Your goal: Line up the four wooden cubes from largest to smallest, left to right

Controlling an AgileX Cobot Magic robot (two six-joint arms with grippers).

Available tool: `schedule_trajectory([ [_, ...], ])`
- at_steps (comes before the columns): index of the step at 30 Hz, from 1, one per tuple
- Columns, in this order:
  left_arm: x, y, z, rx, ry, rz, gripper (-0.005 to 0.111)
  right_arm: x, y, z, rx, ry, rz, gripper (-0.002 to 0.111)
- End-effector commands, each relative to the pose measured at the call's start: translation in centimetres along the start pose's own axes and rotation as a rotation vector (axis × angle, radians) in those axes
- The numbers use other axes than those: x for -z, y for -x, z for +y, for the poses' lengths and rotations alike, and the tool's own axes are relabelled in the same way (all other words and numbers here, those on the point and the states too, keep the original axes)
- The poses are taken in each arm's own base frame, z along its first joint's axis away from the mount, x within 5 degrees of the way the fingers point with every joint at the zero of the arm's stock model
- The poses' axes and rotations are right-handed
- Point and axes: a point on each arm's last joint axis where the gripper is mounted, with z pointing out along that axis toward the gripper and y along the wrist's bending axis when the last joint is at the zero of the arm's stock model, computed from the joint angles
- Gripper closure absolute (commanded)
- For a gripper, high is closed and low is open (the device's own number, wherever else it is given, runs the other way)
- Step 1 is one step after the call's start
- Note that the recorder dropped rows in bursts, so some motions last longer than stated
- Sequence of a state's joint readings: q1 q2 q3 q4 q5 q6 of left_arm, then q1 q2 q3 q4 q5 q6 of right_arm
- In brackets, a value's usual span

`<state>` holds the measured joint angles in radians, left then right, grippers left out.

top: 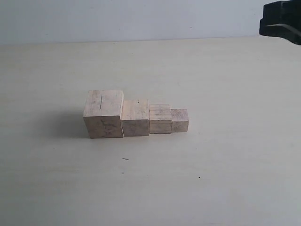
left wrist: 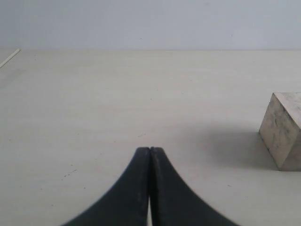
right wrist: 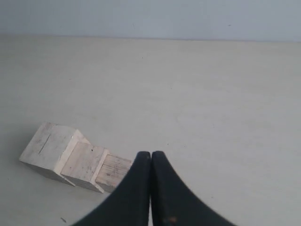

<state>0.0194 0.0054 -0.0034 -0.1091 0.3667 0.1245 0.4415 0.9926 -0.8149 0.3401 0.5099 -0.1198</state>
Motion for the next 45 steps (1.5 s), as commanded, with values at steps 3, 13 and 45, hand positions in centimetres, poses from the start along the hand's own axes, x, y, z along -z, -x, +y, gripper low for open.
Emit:
schedule_trajectory([
  [3,0.0,0.0,0.0,-0.002,0.004,-0.012,0.107,1.2,0.2,0.2,0.007,0.007,-0.047,0.108],
  [13,0.0,0.0,0.0,-0.002,0.004,-0.012,0.107,6.8,-1.7,-1.9,0.027,-0.148,-0.242,0.108],
  [45,0.0,0.0,0.0,-0.002,0.004,-0.012,0.107,5.6,-19.5,-6.1,0.02,-0.466,-0.461,0.108],
])
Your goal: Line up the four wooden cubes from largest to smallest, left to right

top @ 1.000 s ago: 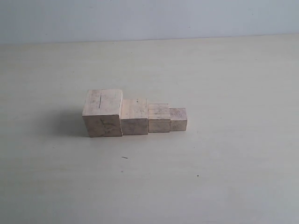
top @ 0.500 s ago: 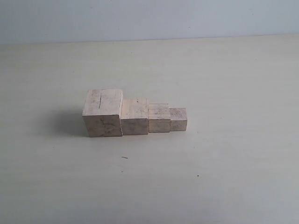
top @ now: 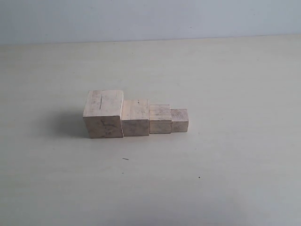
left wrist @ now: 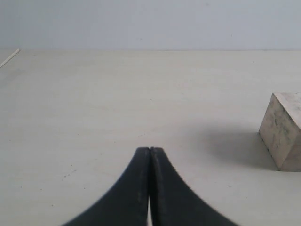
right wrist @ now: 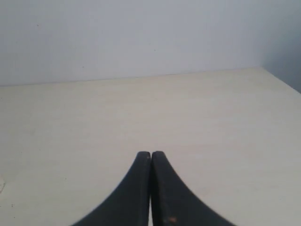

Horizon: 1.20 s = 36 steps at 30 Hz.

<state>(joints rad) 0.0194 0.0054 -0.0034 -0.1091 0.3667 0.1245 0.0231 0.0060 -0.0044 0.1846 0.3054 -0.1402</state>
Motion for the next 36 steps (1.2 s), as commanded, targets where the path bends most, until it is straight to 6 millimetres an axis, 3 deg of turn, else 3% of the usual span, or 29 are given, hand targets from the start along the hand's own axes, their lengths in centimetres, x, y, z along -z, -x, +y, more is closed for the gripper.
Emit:
schedule_trajectory([
  [1,0.0,0.0,0.02,-0.002,0.004,-0.012,0.107,0.01,0.18,-0.11,0.0,-0.014,-0.034,0.108],
  [9,0.0,0.0,0.02,-0.002,0.004,-0.012,0.107,0.01,-0.47,-0.12,0.09,-0.014,0.038,0.108],
  [36,0.0,0.0,0.02,-0.002,0.004,-0.012,0.107,0.01,-0.47,-0.08,0.072,-0.009,0.037,0.108],
])
